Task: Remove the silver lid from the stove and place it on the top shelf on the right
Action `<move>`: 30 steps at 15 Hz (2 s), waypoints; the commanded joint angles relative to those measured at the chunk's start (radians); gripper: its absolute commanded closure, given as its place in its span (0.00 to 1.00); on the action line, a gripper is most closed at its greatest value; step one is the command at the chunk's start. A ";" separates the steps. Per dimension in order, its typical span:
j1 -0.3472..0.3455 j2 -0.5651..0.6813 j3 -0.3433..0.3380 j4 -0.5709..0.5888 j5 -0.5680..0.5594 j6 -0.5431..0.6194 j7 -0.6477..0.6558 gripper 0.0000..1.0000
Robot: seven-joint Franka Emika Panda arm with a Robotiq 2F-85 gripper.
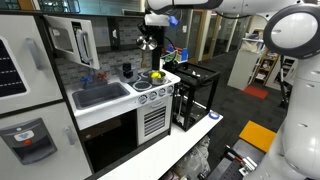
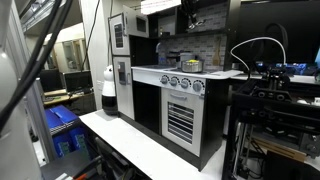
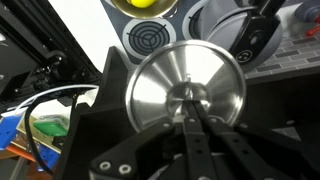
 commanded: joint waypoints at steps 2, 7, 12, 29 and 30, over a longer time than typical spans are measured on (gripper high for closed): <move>0.001 0.053 -0.005 0.068 -0.028 0.059 0.004 0.99; -0.002 0.073 -0.007 0.082 -0.021 0.121 0.014 0.99; -0.002 0.096 -0.022 0.078 -0.032 0.185 0.046 0.99; 0.010 0.158 -0.060 0.090 -0.071 0.261 0.104 0.57; 0.011 0.155 -0.059 0.088 -0.081 0.261 0.110 0.51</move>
